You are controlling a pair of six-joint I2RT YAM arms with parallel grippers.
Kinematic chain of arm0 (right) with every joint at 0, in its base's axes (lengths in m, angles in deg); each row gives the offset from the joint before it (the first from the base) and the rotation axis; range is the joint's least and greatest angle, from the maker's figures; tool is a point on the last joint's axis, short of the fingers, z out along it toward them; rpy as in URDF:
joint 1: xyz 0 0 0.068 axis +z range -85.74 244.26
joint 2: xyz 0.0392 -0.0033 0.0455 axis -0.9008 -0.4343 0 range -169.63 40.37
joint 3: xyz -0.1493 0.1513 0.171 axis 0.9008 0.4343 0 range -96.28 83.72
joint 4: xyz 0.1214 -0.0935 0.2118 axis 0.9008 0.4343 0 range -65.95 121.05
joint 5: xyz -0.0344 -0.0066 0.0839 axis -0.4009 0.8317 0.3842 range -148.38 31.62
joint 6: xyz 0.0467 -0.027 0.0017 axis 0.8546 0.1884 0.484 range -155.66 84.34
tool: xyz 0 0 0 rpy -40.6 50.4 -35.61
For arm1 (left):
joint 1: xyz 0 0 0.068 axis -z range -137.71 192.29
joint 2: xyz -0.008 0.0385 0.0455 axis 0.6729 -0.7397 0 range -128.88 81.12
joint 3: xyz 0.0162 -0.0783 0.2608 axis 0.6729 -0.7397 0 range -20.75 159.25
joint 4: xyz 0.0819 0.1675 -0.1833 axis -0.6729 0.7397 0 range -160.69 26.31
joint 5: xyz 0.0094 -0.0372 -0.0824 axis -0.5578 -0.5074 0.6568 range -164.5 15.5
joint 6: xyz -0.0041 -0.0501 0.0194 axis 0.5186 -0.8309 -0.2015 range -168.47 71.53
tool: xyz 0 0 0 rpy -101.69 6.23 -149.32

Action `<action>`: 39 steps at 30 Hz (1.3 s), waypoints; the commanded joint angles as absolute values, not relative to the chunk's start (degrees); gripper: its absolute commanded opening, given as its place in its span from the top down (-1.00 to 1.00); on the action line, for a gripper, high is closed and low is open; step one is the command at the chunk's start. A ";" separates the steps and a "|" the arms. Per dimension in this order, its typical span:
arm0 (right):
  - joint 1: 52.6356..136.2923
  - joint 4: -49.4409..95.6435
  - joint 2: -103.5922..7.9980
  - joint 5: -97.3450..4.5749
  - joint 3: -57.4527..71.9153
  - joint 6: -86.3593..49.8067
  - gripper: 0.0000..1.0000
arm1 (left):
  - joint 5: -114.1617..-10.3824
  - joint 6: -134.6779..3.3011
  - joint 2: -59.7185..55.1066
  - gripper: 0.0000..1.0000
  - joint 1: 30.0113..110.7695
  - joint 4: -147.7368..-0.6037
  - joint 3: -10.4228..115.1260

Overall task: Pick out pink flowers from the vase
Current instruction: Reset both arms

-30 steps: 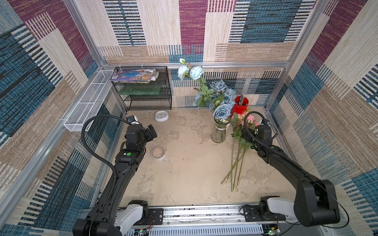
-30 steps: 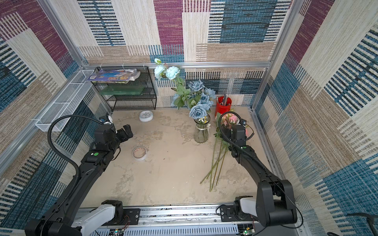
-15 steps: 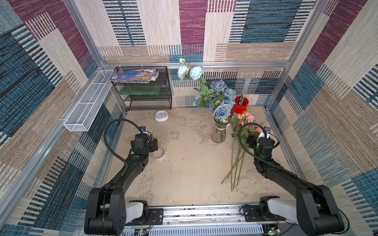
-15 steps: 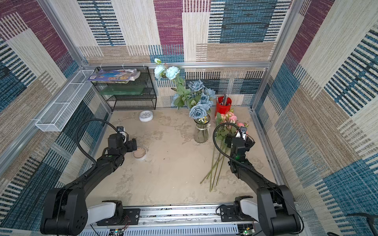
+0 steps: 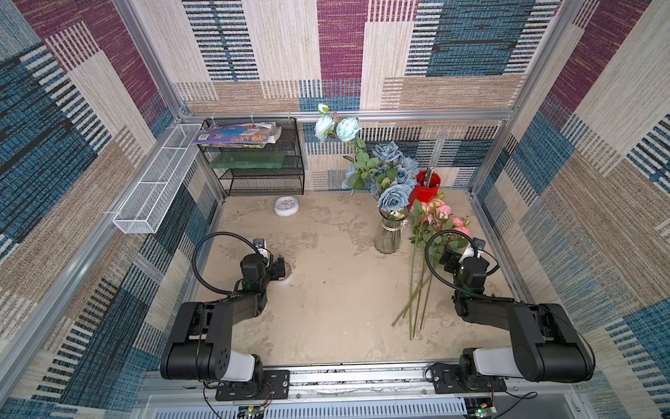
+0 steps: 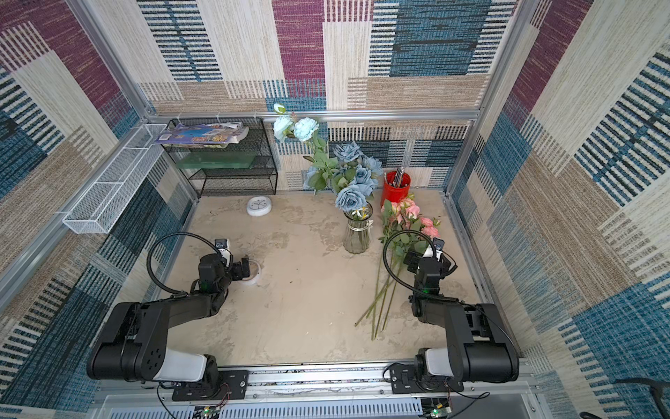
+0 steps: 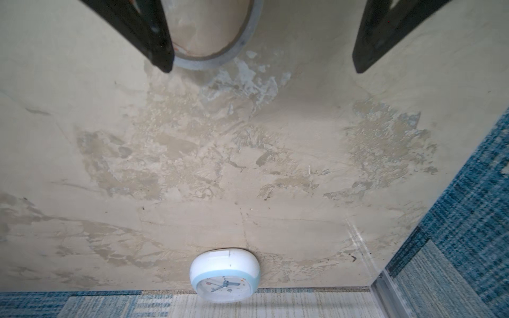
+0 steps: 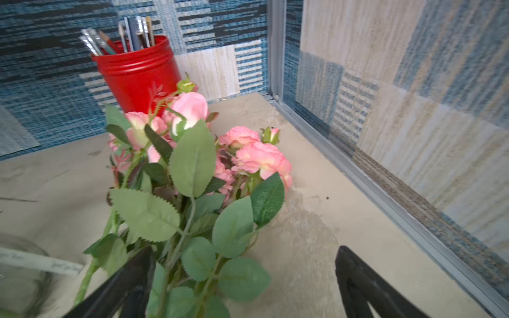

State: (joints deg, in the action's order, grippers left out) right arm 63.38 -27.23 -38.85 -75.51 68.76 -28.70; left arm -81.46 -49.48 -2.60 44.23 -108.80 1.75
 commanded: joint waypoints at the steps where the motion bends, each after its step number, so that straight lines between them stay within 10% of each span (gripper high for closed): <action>1: 63.16 -35.02 -40.91 -70.56 68.40 -30.03 -0.93 | -78.89 -45.89 -4.92 -0.97 44.04 -115.73 2.40; 39: 63.56 -34.00 -44.17 -62.05 66.13 -34.59 -0.92 | -77.40 -47.41 -5.71 -0.97 42.56 -108.94 6.49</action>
State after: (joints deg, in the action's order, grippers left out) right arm 63.53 -33.42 -44.10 -63.29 66.42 -35.02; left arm -75.89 -49.20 -5.94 42.50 -107.33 6.56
